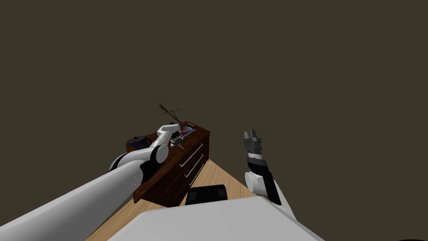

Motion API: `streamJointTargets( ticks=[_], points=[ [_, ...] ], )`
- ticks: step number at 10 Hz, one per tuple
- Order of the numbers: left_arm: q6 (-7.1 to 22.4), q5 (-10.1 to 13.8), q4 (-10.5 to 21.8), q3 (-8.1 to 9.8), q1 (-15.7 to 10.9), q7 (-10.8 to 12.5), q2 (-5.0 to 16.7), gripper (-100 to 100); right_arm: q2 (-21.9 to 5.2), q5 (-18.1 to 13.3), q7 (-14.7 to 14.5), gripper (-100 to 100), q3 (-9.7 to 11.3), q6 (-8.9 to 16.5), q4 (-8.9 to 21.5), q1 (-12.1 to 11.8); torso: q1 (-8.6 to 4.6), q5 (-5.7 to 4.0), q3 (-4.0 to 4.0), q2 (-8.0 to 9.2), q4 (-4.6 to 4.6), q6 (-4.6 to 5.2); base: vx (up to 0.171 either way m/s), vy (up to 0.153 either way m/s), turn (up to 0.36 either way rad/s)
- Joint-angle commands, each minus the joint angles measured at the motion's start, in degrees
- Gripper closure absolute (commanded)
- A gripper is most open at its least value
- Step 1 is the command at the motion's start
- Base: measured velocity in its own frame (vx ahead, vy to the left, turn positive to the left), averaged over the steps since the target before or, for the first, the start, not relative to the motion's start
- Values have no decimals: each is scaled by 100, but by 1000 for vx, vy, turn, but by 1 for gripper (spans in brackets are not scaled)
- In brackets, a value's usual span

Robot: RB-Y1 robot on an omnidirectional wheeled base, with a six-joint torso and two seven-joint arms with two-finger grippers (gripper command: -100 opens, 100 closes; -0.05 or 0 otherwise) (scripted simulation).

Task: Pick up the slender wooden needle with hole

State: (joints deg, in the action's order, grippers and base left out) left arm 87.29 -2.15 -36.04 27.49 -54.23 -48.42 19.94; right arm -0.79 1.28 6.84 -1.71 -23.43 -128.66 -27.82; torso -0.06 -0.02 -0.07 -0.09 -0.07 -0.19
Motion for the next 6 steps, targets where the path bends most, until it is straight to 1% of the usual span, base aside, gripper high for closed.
streamJointTargets(
  ticks=[1, 2, 3, 4, 5, 6],
  points=[
    [0, 0, 0, 0, 0, 0, 0, 100, 0, 0, 0, 0, 0, 0, 0, 0, 0, 0, 0, 0, 0, 0, 0, 0, 0],
    [1, -1, 0, 0, 1, 2, 2, 0, 0, 0, 0, 0, 0, 0, 0, 0, 2, 2, -1, -2, -1, 2, 0, 0, 0],
    [184, -43, -13, 58, -141, -51, 106, 100, 0, 0, 0, 0, 0, 0, 0, 0, 3, 2, -3, -4, -1, 3, -13, -27, 54],
    [217, -48, -25, 67, -159, -62, 118, 100, 0, 0, 0, 0, 0, 0, 0, 0, -5, -2, 1, -1, 3, 2, -14, -39, 35],
    [115, -46, 84, 51, -183, -29, 116, 100, 0, 0, 0, 0, 0, 0, 0, 0, -9, 0, 2, 3, 2, 5, -6, -16, 10],
    [133, -49, 75, 53, -184, -33, 122, 0, 0, 0, 0, 0, 0, 0, 0, 0, -3, 3, 0, 0, 0, 8, 0, 0, 0]
  ],
)
